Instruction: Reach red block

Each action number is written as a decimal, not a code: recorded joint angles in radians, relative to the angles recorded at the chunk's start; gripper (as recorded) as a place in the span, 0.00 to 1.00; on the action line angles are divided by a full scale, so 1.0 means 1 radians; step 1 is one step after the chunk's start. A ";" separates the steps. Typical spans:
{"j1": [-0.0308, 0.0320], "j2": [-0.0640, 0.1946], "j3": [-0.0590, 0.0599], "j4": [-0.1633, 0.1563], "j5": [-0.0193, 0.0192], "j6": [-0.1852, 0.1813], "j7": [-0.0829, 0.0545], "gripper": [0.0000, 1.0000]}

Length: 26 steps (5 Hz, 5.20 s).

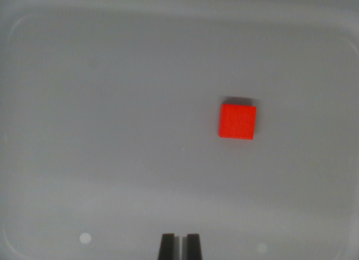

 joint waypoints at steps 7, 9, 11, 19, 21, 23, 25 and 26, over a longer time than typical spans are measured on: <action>-0.0025 0.011 -0.002 -0.010 0.0008 -0.020 -0.002 0.00; -0.0049 0.021 -0.004 -0.020 0.0016 -0.040 -0.004 0.00; -0.0080 0.035 -0.007 -0.032 0.0026 -0.066 -0.007 0.00; -0.0254 0.111 -0.021 -0.103 0.0084 -0.211 -0.023 0.00; -0.0307 0.134 -0.026 -0.124 0.0102 -0.255 -0.028 0.00; -0.0363 0.158 -0.030 -0.147 0.0120 -0.300 -0.033 0.00; -0.0420 0.183 -0.035 -0.170 0.0139 -0.348 -0.039 0.00; -0.0478 0.208 -0.040 -0.194 0.0159 -0.396 -0.044 0.00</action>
